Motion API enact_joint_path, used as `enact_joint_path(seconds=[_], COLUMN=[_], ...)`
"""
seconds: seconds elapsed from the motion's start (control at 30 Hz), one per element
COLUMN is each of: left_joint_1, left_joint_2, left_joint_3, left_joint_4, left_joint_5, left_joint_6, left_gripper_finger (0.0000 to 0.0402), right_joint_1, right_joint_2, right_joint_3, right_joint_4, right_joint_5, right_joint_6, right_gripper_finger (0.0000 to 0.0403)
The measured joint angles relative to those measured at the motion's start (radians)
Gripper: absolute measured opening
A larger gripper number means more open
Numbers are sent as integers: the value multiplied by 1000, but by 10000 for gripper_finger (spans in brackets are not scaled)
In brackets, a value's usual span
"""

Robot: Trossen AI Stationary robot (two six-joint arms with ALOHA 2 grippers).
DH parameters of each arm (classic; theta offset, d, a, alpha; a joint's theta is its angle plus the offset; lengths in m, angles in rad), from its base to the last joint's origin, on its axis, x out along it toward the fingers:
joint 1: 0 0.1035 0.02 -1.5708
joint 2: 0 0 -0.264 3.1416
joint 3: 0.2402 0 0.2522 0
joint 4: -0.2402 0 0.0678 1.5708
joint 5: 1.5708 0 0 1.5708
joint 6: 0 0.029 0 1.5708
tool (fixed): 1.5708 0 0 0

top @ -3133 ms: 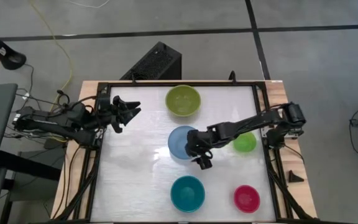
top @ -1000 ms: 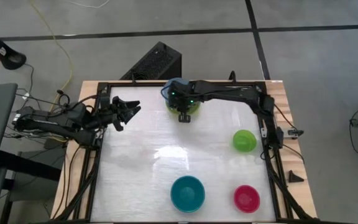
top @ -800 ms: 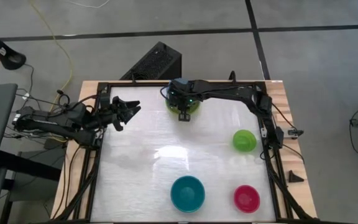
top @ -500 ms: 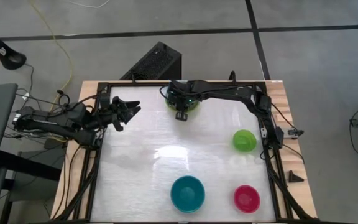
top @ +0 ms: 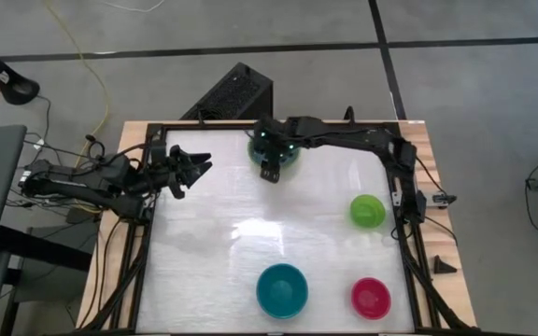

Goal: Nest bowls inside each other
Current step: Stack the dark blue bowl on top of the light blue bowl

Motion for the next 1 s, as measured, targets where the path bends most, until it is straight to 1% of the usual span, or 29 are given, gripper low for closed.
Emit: enact_joint_path(seconds=[0.13,0.23,0.37,0.43,0.53,0.7,0.77,0.9,0.93,1.0], left_joint_1=[0,0,0,0,0,0,0,0,0,0], left_joint_2=[0,0,0,0,0,7,18,49,62,95], left_joint_3=[0,0,0,0,0,0,0,-1,-1,-1], left_joint_4=[-3,-9,-16,-26,-57,-129,-151,-154,-158,-168], left_joint_5=[21,36,60,71,75,129,144,191,216,298], left_joint_6=[-1,-4,-4,-4,-5,-37,-44,-74,-94,-140], left_gripper_finger=[214,214,214,214,214,214,214,214,214,214], right_joint_1=[5,38,121,173,264,441,508,627,655,704], right_joint_2=[-71,-140,-233,-285,-362,-431,-432,-383,-363,-329], right_joint_3=[0,0,0,0,0,0,0,0,0,-1], right_joint_4=[-10,-62,-162,-197,-210,-213,-213,-213,-213,-214], right_joint_5=[-70,-132,-132,-106,-64,83,120,146,157,192], right_joint_6=[74,105,139,181,284,495,579,715,743,794], right_gripper_finger=[239,239,239,239,239,239,239,240,240,240])
